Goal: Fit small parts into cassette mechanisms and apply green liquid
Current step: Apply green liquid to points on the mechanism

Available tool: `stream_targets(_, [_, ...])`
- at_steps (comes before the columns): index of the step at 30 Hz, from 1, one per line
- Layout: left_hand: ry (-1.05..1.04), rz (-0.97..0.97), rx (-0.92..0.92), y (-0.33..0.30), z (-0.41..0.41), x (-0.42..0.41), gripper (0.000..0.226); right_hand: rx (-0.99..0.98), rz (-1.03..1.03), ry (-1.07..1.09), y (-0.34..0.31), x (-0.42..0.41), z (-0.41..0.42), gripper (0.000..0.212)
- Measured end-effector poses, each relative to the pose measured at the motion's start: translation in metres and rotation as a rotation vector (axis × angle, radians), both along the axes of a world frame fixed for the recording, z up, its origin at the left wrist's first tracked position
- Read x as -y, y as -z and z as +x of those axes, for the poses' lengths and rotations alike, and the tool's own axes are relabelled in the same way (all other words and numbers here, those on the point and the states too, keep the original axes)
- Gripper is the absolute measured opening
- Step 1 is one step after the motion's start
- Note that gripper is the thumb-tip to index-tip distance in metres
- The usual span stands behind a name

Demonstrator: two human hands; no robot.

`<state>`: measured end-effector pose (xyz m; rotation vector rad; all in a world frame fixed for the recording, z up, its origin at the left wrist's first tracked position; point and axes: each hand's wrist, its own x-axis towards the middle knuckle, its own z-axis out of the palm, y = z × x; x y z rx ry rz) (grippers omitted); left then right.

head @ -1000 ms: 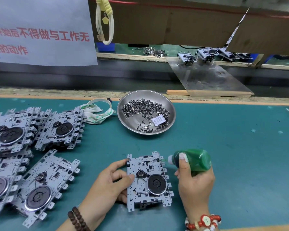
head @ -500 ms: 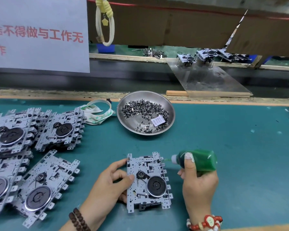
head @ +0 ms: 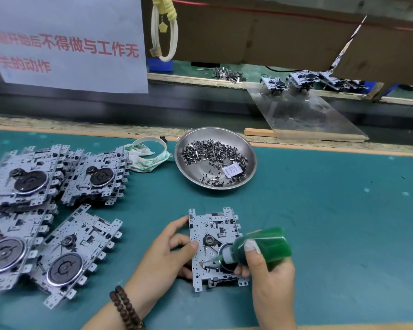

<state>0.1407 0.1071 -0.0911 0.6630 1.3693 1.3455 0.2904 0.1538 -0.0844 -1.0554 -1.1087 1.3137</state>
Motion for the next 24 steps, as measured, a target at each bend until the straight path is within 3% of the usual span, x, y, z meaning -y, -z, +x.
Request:
stream_targets(9, [0.013, 0.018, 0.026, -0.0004, -0.0004, 0.0011, 0.042, 0.016, -0.020, 0.094, 0.0008, -0.0002, -0.0046, 0.017])
stream_targets(13, [0.012, 0.022, 0.030, -0.0009, -0.0003, 0.0012, 0.042, 0.020, -0.007, 0.107, -0.0035, -0.0013, -0.0085, 0.034])
stream_targets(18, [0.014, 0.027, 0.033, -0.0014, -0.0003, 0.0024, 0.042, 0.062, -0.015, 0.102, -0.0045, -0.0018, -0.0099, 0.040])
stream_targets(24, [0.016, 0.026, 0.032, -0.0020, -0.0002, 0.0014, 0.042, 0.111, 0.001, 0.090, -0.0040, -0.0025, -0.0096, 0.025])
